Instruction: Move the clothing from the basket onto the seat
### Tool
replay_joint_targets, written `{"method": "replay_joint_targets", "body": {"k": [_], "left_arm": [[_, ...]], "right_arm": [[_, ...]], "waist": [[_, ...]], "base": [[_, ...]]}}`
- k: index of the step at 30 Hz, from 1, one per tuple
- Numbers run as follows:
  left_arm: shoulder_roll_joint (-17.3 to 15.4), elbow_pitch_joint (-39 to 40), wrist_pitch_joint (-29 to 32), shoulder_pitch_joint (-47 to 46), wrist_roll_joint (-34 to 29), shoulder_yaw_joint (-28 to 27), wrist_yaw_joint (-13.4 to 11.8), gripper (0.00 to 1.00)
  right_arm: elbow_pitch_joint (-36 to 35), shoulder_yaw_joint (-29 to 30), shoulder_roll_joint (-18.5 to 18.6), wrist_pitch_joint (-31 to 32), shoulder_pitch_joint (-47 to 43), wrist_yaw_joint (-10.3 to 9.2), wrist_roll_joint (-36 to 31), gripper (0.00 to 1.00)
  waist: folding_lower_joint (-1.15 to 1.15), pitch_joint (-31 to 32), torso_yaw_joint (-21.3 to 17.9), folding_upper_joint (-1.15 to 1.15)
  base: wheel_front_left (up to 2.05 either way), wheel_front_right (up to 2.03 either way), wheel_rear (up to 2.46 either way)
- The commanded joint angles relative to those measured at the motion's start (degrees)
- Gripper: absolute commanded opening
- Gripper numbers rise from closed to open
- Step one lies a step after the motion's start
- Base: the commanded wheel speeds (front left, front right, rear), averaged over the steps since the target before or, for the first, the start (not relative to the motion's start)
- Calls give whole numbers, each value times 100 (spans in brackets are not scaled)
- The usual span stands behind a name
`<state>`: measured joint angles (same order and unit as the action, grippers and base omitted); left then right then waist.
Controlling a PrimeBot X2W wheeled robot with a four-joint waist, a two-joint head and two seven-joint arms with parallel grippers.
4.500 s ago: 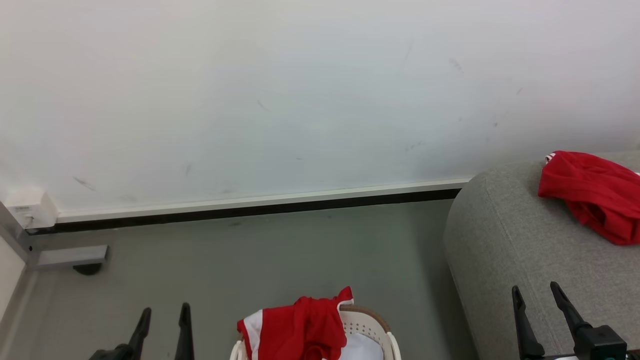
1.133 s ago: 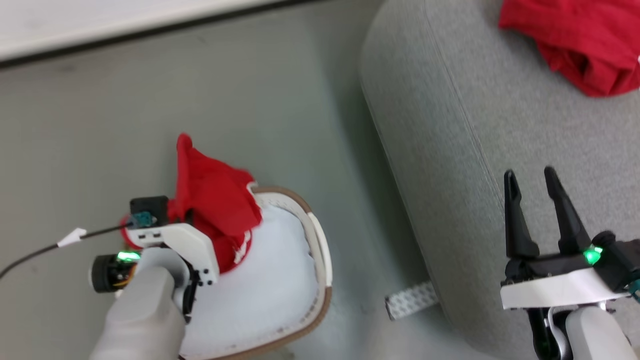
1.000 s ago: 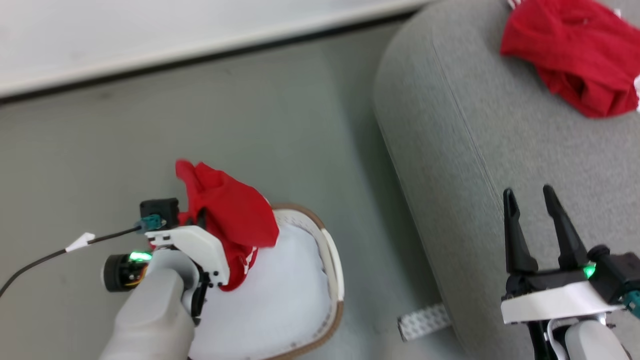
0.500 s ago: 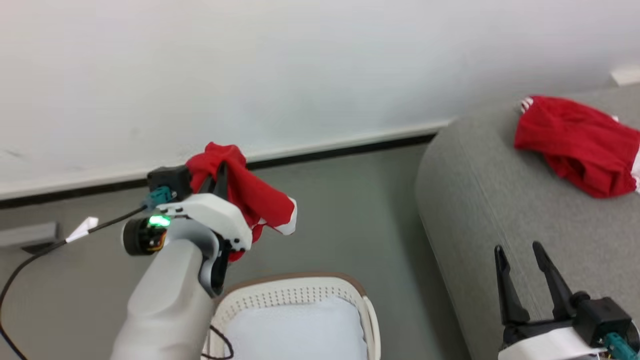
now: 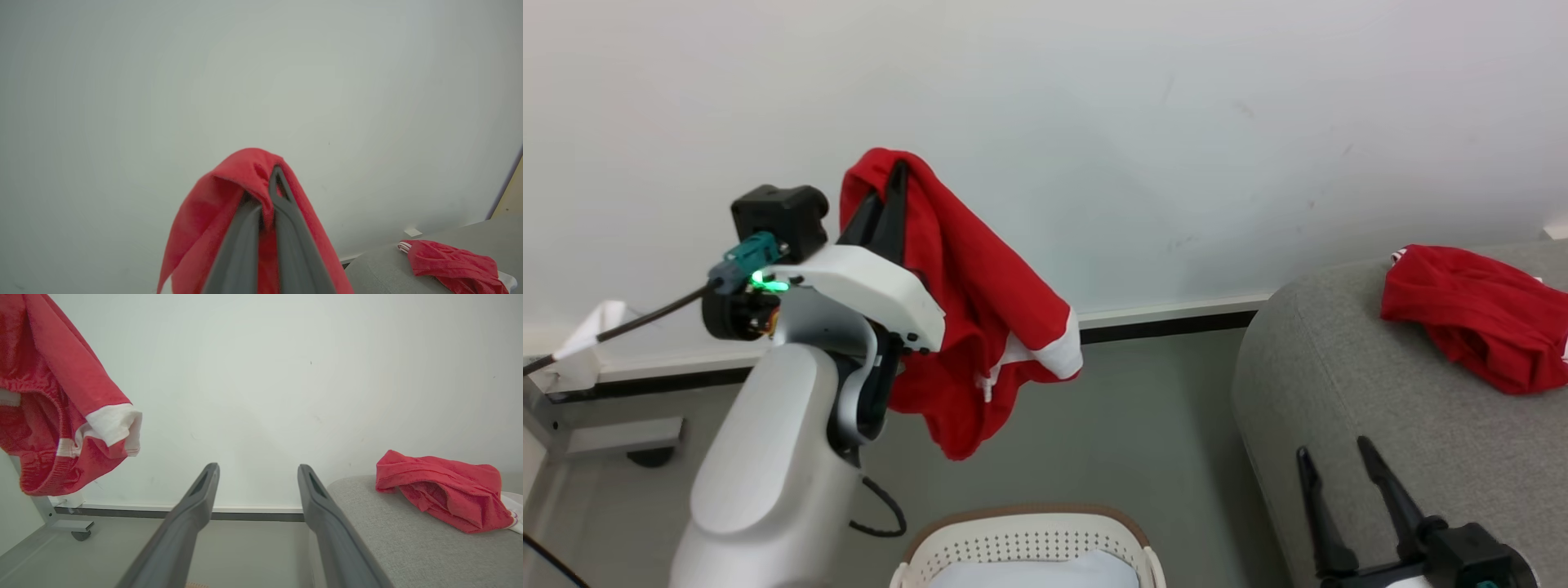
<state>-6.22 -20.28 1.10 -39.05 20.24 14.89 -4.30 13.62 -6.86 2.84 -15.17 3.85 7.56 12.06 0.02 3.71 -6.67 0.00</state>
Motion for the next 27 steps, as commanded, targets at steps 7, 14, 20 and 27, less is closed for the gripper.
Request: {"method": "replay_joint_targets", "body": {"k": [7, 14, 20, 27], "left_arm": [[-212, 1440, 615, 502, 8, 44, -208, 0], [-218, 1974, 825, 720, 47, 101, -311, 0], [-135, 2240, 905, 816, 105, 203, -330, 0], [-48, 2403, 985, 812, 153, 352, -349, 0]], "right_arm": [[-207, -540, 26, 4, -264, -15, -232, 100], [-508, -1112, 303, 4, -194, -15, -400, 100], [-1020, -1619, 597, 51, 97, -15, -467, 100], [-1218, -2082, 786, 262, 743, -15, -610, 100]], "waist": [[-2, 160, -47, 0], [-2, 141, -83, 0], [-2, 125, -88, 0], [-2, 92, -32, 0]], "base": [[0, 0, 0], [0, 0, 0], [0, 0, 0], [0, 0, 0]]}}
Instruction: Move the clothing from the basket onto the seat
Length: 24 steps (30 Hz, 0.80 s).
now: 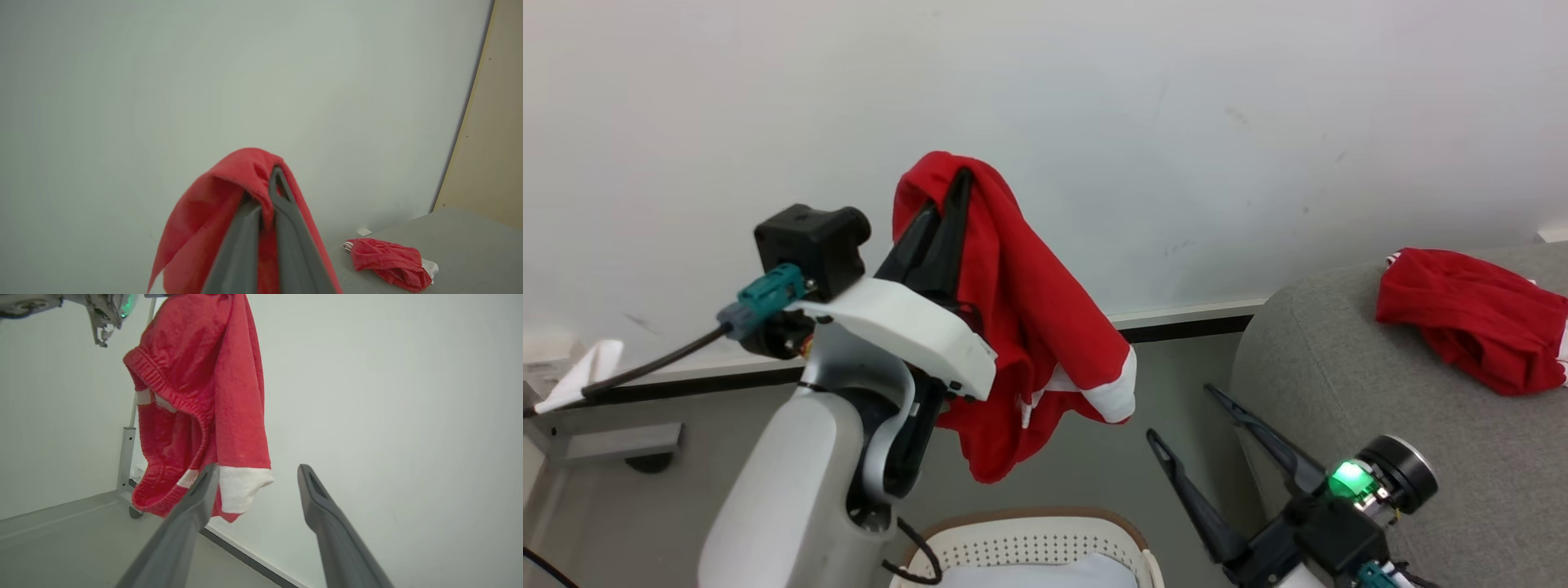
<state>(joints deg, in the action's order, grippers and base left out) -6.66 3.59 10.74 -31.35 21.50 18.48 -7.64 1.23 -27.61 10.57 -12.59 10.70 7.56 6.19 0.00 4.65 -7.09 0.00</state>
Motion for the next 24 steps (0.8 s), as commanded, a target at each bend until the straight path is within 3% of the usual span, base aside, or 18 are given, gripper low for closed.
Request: {"method": "replay_joint_targets", "body": {"k": [1, 5, 12, 24], "left_arm": [[5, 24, 19, 27, 27, 16, -10, 0], [41, 33, 11, -24, 38, 91, 3, 0], [95, -37, -4, -84, 63, 248, 50, 0], [236, -43, 29, -232, 163, 610, 85, 0]], "right_arm": [[77, -121, 18, 26, 174, -15, -18, 100], [431, -542, -14, 72, 750, -15, -36, 100], [1356, -882, -401, -50, 1799, -15, -105, 100], [3153, -987, -764, -242, 3001, -15, -187, 100]], "waist": [[0, -5, 25, 0], [0, -30, 82, 0], [0, -58, 191, 0], [0, -26, 422, 0]], "base": [[0, 0, 0], [0, 0, 0], [0, 0, 0], [0, 0, 0]]}}
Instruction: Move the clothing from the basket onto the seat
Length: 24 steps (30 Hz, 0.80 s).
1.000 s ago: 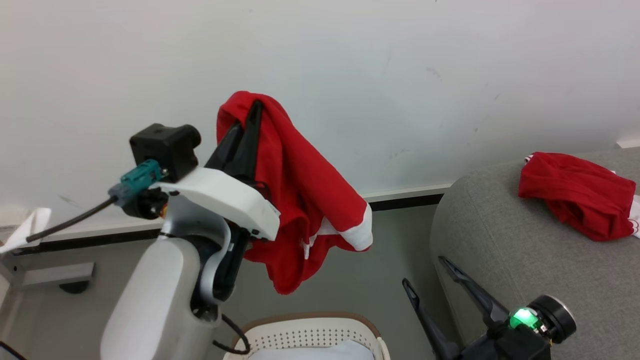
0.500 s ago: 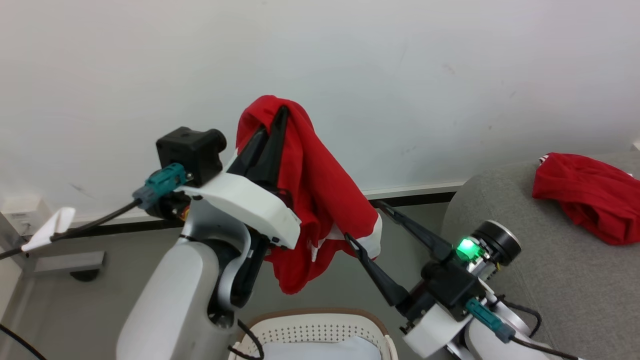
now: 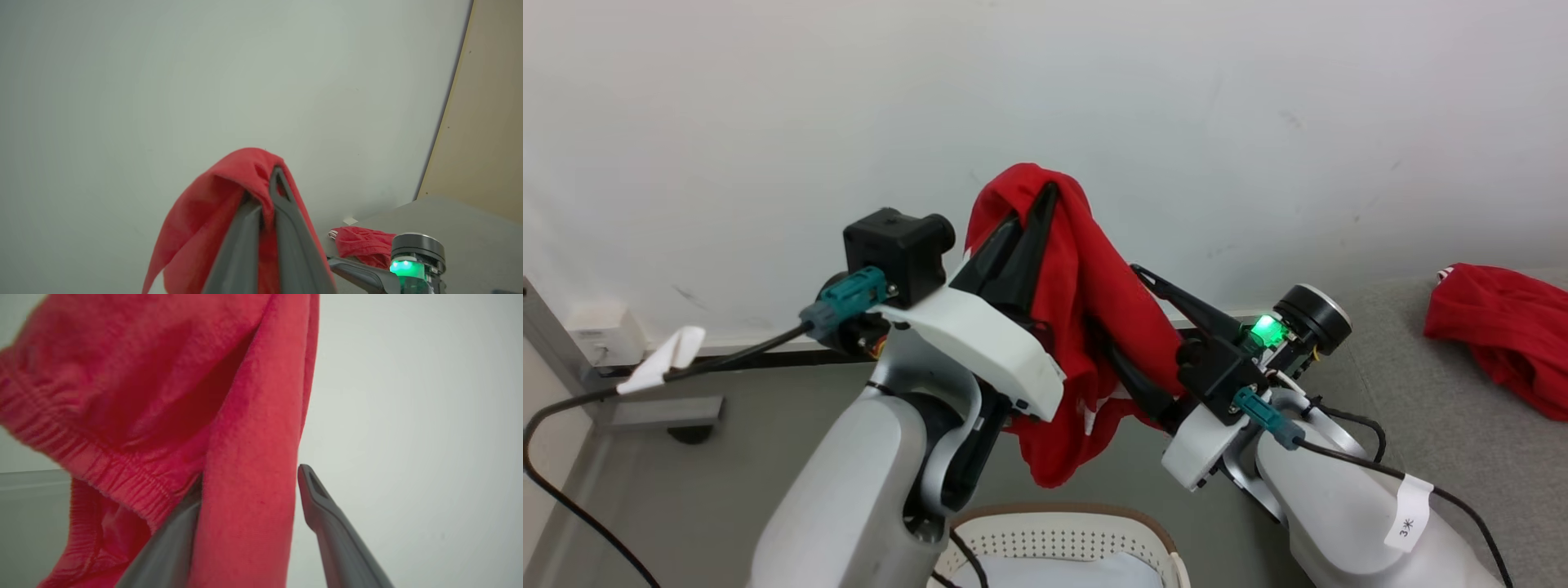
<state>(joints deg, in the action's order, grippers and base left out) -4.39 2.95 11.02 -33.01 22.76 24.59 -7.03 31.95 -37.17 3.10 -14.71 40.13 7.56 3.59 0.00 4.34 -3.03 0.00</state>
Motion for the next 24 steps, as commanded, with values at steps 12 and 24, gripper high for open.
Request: {"method": "replay_joint_targets", "body": {"k": [12, 24], "left_arm": [[7, -95, -49, -115, 143, 128, -12, 0], [-247, -307, -4, 12, -64, 356, 90, 100]], "right_arm": [[245, -240, -17, -48, 260, -15, 1410, 0], [61, 359, -18, -50, -3, -15, 1504, 0]], "waist": [[0, 30, 126, 0], [0, 21, 80, 0]], "base": [[0, 0, 0], [0, 0, 0]]}}
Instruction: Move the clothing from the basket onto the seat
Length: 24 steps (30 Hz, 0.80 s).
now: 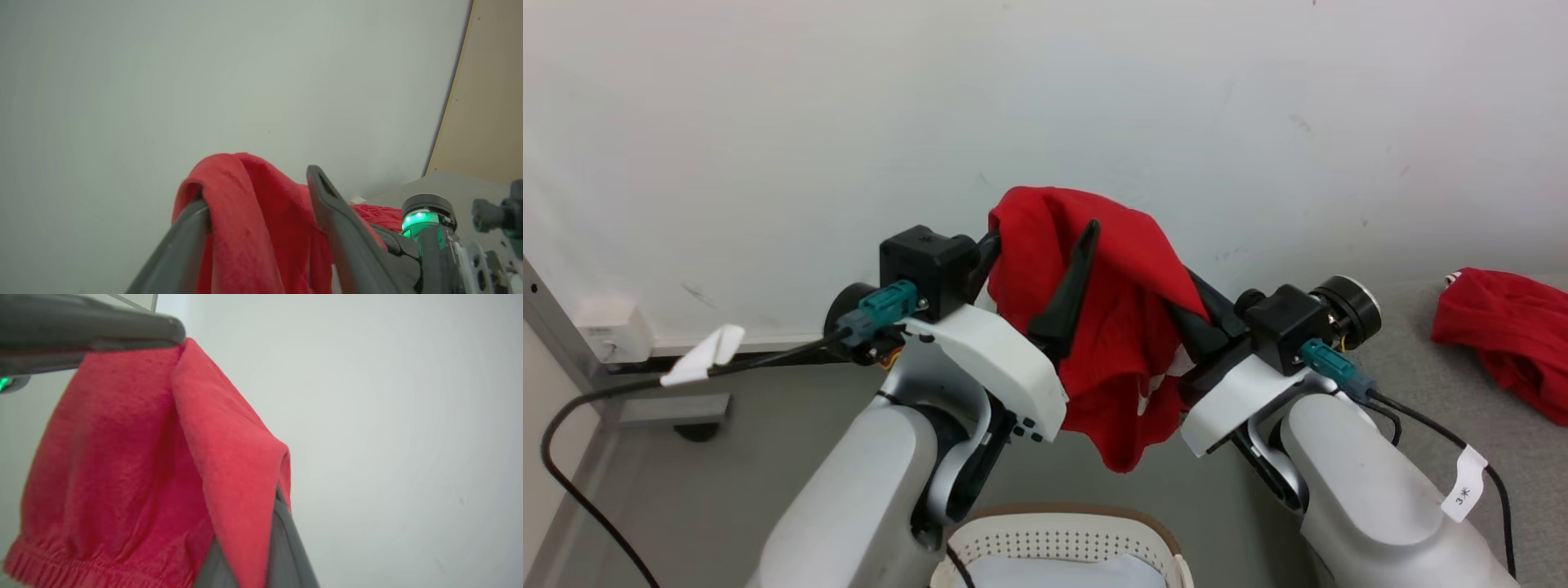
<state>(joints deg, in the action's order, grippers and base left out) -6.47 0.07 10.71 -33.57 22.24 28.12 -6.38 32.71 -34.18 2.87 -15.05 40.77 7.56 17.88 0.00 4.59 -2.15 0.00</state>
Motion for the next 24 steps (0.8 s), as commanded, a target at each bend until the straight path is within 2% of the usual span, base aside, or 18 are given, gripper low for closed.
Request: {"method": "replay_joint_targets", "body": {"k": [1, 15, 24], "left_arm": [[-69, -39, 37, 86, -19, 27, 38, 100], [-169, -405, -154, 714, 25, 374, 195, 100], [-176, -729, -500, 943, 52, 437, 188, 100]], "right_arm": [[-17, 105, 5, -16, -78, -15, 87, 0], [26, 1016, 4, -17, -145, -15, -222, 0], [59, 1343, 3, -17, -238, -15, -515, 0]], "waist": [[0, -8, -15, 0], [0, -61, -122, 0], [0, -169, -407, 0]], "base": [[0, 0, 0], [0, 0, 0], [0, 0, 0]]}}
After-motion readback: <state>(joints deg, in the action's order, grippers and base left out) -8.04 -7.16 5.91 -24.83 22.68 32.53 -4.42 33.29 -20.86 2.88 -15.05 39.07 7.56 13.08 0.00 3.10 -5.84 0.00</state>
